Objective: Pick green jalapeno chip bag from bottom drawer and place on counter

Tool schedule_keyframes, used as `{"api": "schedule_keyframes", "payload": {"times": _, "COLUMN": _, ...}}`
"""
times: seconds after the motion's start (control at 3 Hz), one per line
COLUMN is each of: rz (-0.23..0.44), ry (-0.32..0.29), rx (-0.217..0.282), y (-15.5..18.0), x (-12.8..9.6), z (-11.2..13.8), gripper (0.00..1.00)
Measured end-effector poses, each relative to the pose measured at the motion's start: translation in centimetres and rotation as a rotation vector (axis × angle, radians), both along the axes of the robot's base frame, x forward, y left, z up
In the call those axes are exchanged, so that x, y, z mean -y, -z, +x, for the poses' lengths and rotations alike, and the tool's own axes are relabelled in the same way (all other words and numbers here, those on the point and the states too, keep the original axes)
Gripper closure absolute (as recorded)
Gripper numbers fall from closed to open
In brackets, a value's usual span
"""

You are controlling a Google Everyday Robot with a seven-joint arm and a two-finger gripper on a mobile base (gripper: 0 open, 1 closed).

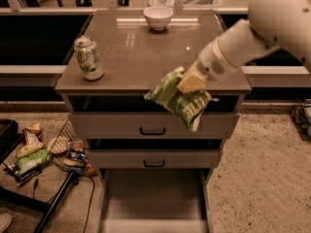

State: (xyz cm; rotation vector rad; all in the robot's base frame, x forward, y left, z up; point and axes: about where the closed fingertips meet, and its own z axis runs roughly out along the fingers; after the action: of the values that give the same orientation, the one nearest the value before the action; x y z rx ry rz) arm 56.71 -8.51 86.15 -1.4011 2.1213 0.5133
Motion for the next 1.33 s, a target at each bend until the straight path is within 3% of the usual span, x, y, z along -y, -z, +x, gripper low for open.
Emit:
{"api": "schedule_keyframes", "payload": {"times": 0.33, "rz": -0.048, "ry": 0.059, "rx": 0.074, "y": -6.0, "x": 1.3, "z": 3.8, "gripper": 1.00}}
{"api": "schedule_keyframes", "payload": {"times": 0.67, "rz": -0.062, "ry": 0.164, "rx": 0.201, "y": -11.3, "x": 4.2, "z": 7.6, "gripper": 1.00}}
{"api": "schedule_keyframes", "payload": {"times": 1.0, "rz": -0.027, "ry": 0.270, "rx": 0.327, "y": -13.9, "x": 7.6, "z": 10.5, "gripper": 1.00}}
{"api": "schedule_keyframes", "payload": {"times": 1.33, "rz": 0.048, "ry": 0.348, "rx": 0.392, "y": -11.5, "x": 11.2, "z": 13.1, "gripper": 1.00}}
